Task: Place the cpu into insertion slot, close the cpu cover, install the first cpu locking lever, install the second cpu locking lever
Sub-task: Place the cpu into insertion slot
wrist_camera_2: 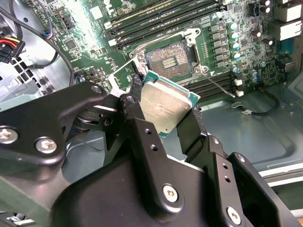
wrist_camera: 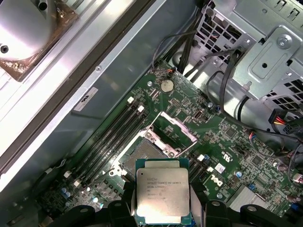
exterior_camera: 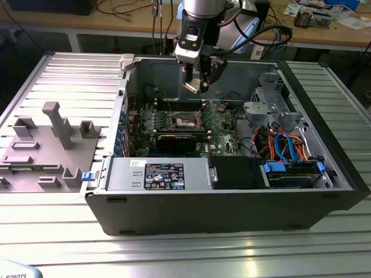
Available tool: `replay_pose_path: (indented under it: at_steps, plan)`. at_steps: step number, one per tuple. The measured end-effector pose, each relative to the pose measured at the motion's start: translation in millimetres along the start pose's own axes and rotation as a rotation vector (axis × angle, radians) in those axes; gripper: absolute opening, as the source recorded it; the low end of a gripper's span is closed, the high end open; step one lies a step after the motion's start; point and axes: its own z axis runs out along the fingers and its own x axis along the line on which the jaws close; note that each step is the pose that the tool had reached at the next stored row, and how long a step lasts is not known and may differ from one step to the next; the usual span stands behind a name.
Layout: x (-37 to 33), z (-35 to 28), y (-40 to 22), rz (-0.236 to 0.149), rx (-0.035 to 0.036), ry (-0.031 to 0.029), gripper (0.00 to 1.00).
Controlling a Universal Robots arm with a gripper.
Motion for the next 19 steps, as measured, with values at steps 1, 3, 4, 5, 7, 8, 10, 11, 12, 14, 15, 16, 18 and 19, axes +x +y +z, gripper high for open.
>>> replay_pose_path:
  at_steps: [1,3,4,5,7,8,10,11,12,14,15,16,18,19]
  plan:
    - [0.0,0.0,0.0,0.002,0.0002,-0.0002,0.54]
    - [0.0,0.0,0.0,0.007,0.0000,-0.0004,0.54]
    - [0.0,0.0,0.0,0.009,0.0000,-0.0006,0.54]
    - [0.0,0.0,0.0,0.010,-0.0001,-0.0007,0.54]
    - [0.0,0.0,0.0,0.012,-0.0001,-0.0008,0.54]
    - [0.0,0.0,0.0,0.014,-0.0001,-0.0009,0.54]
    - [0.0,0.0,0.0,0.016,-0.0002,-0.0010,0.54]
    - [0.0,0.0,0.0,0.017,-0.0002,-0.0011,0.54]
    - [0.0,0.0,0.0,0.018,-0.0002,-0.0011,0.54]
    - [0.0,0.0,0.0,0.020,-0.0002,-0.0013,0.54]
    - [0.0,0.0,0.0,0.021,-0.0002,-0.0013,0.54]
    - [0.0,0.0,0.0,0.022,-0.0003,-0.0014,0.54]
    - [0.0,0.0,0.0,0.025,-0.0003,-0.0016,0.54]
    - [0.0,0.0,0.0,0.025,-0.0004,-0.0016,0.54]
